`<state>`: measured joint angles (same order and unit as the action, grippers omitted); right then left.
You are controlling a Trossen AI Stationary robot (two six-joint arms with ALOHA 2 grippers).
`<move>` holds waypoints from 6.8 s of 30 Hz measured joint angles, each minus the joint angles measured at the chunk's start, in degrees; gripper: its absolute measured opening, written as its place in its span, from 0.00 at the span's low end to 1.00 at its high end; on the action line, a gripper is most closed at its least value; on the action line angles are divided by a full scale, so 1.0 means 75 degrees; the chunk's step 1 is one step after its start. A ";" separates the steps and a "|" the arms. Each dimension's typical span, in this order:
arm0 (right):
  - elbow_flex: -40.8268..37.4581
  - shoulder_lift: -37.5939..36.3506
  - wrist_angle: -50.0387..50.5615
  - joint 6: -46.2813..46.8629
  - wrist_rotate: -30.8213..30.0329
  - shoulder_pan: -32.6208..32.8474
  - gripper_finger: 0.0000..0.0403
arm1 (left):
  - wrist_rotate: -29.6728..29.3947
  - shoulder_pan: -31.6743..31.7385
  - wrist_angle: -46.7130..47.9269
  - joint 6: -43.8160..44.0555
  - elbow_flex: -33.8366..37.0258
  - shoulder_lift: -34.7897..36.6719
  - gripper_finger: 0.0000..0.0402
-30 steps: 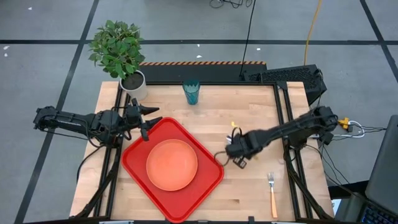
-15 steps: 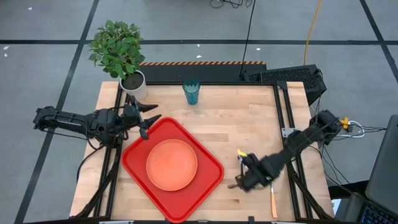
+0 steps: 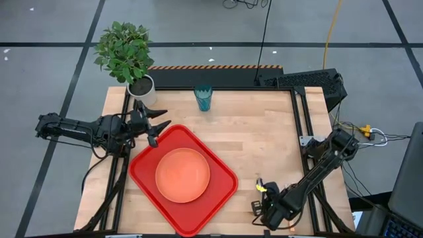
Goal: Pick and place plate/cup/fork/spoon on tray
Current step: Move the yellow spoon to the bottom right of the table, then move the red tray to the center of the table
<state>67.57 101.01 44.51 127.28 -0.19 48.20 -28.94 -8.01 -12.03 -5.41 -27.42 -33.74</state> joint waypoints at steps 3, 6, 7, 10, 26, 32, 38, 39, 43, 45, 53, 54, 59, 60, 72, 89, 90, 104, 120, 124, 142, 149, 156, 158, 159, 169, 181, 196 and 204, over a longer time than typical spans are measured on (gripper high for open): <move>0.0000 0.0122 0.0013 0.0087 0.0241 0.0083 0.08 | 0.0001 0.0000 0.0006 0.0141 0.0000 0.0000 0.53; 0.0000 0.0192 0.0110 0.0139 0.0554 0.0178 0.08 | 0.0004 0.0000 0.0122 0.0229 0.0000 0.0000 0.53; 0.0000 0.0240 0.0123 0.0140 0.0633 0.0195 0.08 | 0.0006 0.0000 0.0181 0.0272 0.0000 0.0000 0.53; 0.0000 0.0388 0.0117 0.0138 0.0650 0.0242 0.08 | 0.0013 0.0000 0.0394 0.0323 0.0000 0.0000 0.53; -0.0015 -0.0270 0.0159 -0.0436 0.0829 0.0344 0.37 | 0.0021 0.0000 0.0755 0.0596 0.0000 0.0000 0.53; -0.0006 -0.1651 0.1021 -0.0325 -0.0897 0.0344 0.39 | 0.0021 0.0000 0.1002 0.0728 0.0003 -0.0003 0.53; -0.0006 -0.1847 0.0197 -0.3070 -0.4196 -0.0326 0.39 | 0.0018 0.0000 0.1042 0.0818 0.0003 -0.0003 0.53; -0.0006 -0.1803 -0.0114 -0.3760 -0.4204 -0.0563 0.39 | 0.0018 0.0000 0.1085 0.0853 0.0003 0.0000 0.53; -0.0003 -0.1432 -0.1299 -0.6095 -0.3244 -0.1642 0.39 | 0.0018 0.0006 0.1214 0.0980 0.0003 -0.0001 0.53; -0.0003 -0.1209 -0.1440 -0.6858 -0.2535 -0.2127 0.39 | 0.0018 0.0006 0.1299 0.1028 0.0003 -0.0001 0.53; -0.0006 -0.0547 -0.0516 -0.8382 -0.0766 -0.3224 0.39 | 0.0015 0.0006 0.1354 0.0755 0.0003 0.0000 0.53; -0.0006 -0.0539 -0.0581 -0.8476 -0.0766 -0.3303 0.39 | 0.0012 0.0006 0.1295 0.0631 0.0003 0.0000 0.53; -0.0004 -0.0530 -0.1526 -0.8863 -0.0977 -0.3477 0.38 | -0.0217 0.0006 0.0665 0.0123 0.0003 0.0000 0.53; -0.0003 -0.0533 -0.1629 -0.8914 -0.0992 -0.3484 0.38 | -0.0345 0.0006 0.0508 0.0025 0.0003 0.0000 0.53; -0.0003 -0.0219 -0.1648 -0.9264 -0.0931 -0.3532 0.36 | -0.0777 0.0006 -0.0876 -0.0861 0.0003 0.0006 0.53; -0.0003 0.0094 -0.2556 -1.0438 -0.0762 -0.3526 0.36 | -0.0958 0.0309 -0.1009 -0.1013 0.0003 0.0006 0.53; -0.0003 0.0094 -0.2704 -1.0521 -0.0763 -0.3489 0.36 | -0.0958 0.0309 -0.1008 -0.1001 0.0003 0.0006 0.53; -0.0003 0.0094 -0.2813 -1.0939 -0.0814 -0.3311 0.14 | -0.0955 0.0309 -0.1008 -0.0993 0.0003 0.0006 0.53; -0.1310 0.0079 -0.4335 -1.0685 -0.0786 -0.3311 0.00 | -0.0958 0.0309 -0.1008 -0.1001 0.0003 0.0006 0.53; -0.1456 0.0073 -0.4400 -1.0693 -0.0778 -0.3316 0.00 | -0.0957 0.0309 -0.1008 -0.1019 0.0003 0.0007 0.53; -0.1568 0.0032 -0.2802 -1.1602 -0.0530 -0.3648 0.00 | -0.0955 0.0309 -0.1011 -0.1046 0.0003 0.0006 0.53; -0.1574 -0.0379 -0.1457 -1.2474 -0.0580 -0.3879 0.00 | -0.0957 0.0308 -0.1011 -0.1050 0.0003 0.0008 0.53; -0.1621 -0.0878 -0.0830 -1.4171 -0.0747 -0.4143 0.00 | -0.0958 0.0309 -0.1008 -0.1075 0.0003 0.0006 0.53; -0.1609 -0.0951 -0.0847 -1.4803 -0.0751 -0.4206 0.00 | -0.0958 0.0309 -0.1008 -0.1075 0.0003 0.0006 0.53; -0.1610 -0.0951 -0.0841 -1.5106 -0.0741 -0.4235 0.00 | -0.0958 0.0309 -0.1008 -0.1075 0.0003 0.0006 0.53; -0.1600 -0.0952 -0.0922 -1.6319 -0.0979 -0.4521 0.00 | -0.0958 0.0309 -0.1008 -0.1180 0.0003 0.0006 0.53; -0.0400 -0.1171 -0.1034 -1.4730 -0.1403 -0.4514 0.00 | -0.0960 0.0309 -0.1005 -0.1217 0.0003 0.0008 0.53; -0.0242 -0.1178 -0.0213 -1.3730 -0.1001 -0.5887 0.26 | -0.0958 0.0309 -0.1005 -0.1098 0.0003 0.0009 0.53; -0.1292 -0.1180 -0.0985 -1.3717 -0.0292 -0.6175 0.34 | -0.0958 0.0309 -0.0985 -0.1212 0.0003 0.0006 0.53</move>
<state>57.88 92.16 37.12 24.40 -2.38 1.89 -36.12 -5.69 -19.42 -14.50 -27.40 -33.69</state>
